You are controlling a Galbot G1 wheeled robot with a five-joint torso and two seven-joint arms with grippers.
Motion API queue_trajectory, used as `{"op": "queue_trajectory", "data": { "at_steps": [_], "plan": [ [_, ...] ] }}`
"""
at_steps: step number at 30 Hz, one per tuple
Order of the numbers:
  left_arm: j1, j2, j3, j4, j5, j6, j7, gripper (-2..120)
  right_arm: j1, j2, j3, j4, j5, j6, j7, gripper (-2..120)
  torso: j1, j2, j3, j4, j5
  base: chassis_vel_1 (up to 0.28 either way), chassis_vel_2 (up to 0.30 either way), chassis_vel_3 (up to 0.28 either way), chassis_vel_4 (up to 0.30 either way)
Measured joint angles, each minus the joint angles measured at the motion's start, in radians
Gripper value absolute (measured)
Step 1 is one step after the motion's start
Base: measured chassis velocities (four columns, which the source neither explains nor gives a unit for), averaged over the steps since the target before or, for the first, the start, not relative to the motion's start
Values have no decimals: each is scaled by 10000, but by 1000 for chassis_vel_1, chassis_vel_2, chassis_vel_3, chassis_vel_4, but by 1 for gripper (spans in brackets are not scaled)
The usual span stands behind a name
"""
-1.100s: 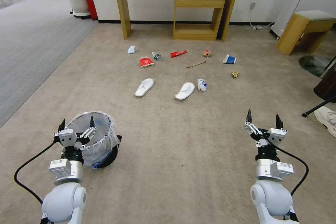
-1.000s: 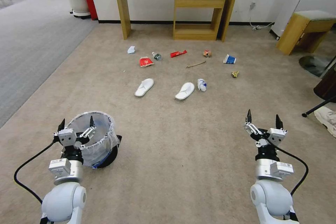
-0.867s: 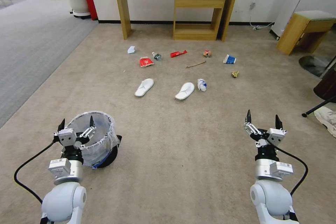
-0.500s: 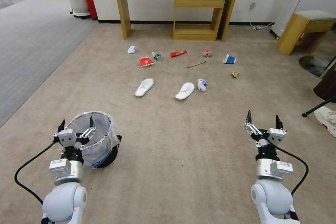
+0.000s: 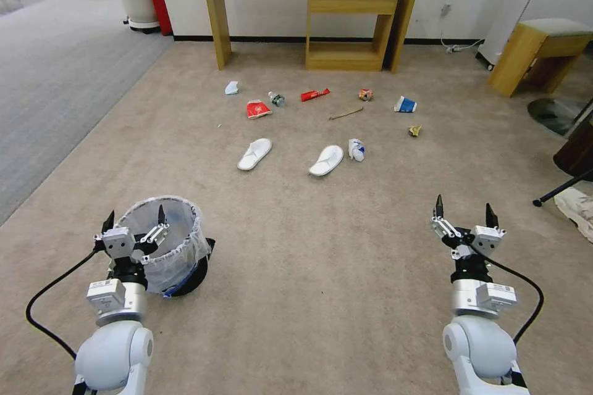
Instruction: Pick up the trash bin and place the garbage on the floor into it.
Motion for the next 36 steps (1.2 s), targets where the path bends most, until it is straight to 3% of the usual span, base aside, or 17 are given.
{"op": "queue_trajectory", "data": {
  "at_steps": [19,36],
  "plan": [
    [30,-17,18,-40,29,-52,6,100,23,24,-1,117,14,-204,9,100,0,0,0,0,0,-5,8,5,-8],
    [24,-45,37,-6,75,-119,34,100,50,5,-13,105,97,-292,29,96,0,0,0,-1,0,-110,115,115,-109]
  ]
}}
